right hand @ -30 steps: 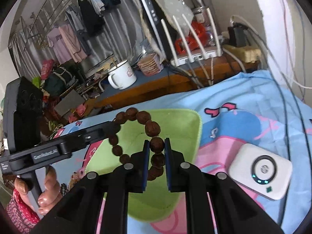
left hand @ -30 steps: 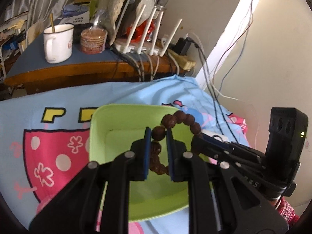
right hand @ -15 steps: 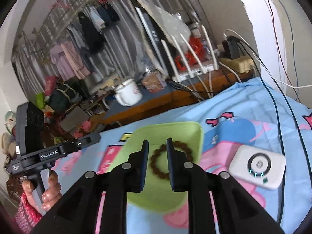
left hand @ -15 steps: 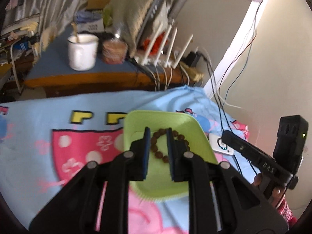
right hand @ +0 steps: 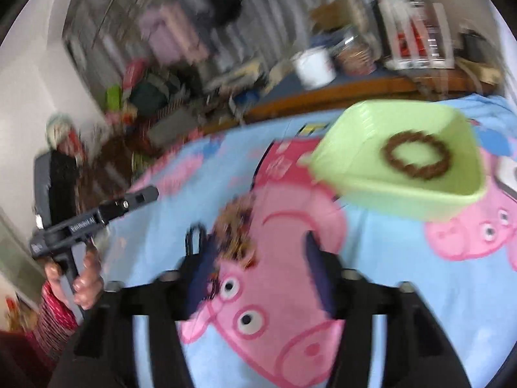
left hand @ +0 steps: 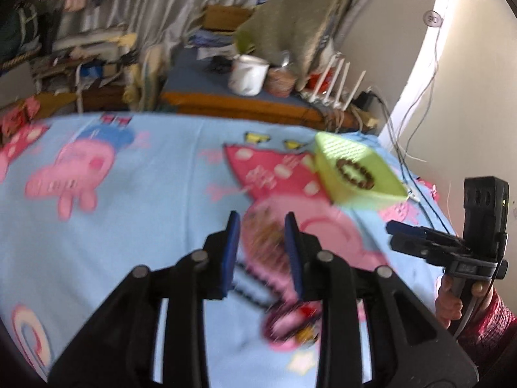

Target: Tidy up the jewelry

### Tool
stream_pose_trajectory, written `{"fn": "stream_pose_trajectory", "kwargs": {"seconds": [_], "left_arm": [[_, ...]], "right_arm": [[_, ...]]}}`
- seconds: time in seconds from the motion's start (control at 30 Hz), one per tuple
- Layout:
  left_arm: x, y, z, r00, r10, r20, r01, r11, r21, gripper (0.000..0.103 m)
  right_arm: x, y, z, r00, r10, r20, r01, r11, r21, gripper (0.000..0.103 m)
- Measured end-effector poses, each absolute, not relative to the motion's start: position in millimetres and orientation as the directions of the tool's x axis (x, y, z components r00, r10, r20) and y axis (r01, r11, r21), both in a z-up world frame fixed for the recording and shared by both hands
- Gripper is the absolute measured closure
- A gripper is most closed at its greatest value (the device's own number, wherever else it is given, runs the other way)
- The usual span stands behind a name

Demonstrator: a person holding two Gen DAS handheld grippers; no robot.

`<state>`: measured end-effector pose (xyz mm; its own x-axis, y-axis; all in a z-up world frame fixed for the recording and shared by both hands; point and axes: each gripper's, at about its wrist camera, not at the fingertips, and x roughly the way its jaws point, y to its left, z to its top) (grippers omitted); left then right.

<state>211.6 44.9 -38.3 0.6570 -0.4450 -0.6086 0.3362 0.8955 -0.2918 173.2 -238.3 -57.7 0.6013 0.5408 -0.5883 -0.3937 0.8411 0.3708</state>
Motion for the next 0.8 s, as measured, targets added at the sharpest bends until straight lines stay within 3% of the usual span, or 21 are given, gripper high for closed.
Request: {"fn": "stream_pose_trajectory", "kwargs": {"seconds": [0.37, 0.6, 0.7, 0.8], "left_arm": [[205, 75, -76, 0.632, -0.453, -0.629, 0.278, 0.890, -0.362, 0.076], [217, 77, -68, 0.627, -0.463, -0.627, 0.304, 0.886, -0.350, 0.076], [229, 72, -67, 0.607, -0.477, -0.636, 0.323, 0.879, -0.351, 0.076], [245, 61, -68, 0.574, -0.492, -0.655, 0.345, 0.870, -0.352, 0.073]], "right_arm": [[211, -167, -87, 0.511, 0.500, -0.699, -0.426, 0.854, 0.300, 0.103], [161, -126, -87, 0.301, 0.642, -0.705, -0.649, 0.680, 0.342, 0.103], [145, -132, -82, 0.329, 0.632, -0.701, -0.670, 0.679, 0.298, 0.103], [155, -155, -77, 0.365, 0.648, -0.669, -0.619, 0.705, 0.345, 0.103]]}}
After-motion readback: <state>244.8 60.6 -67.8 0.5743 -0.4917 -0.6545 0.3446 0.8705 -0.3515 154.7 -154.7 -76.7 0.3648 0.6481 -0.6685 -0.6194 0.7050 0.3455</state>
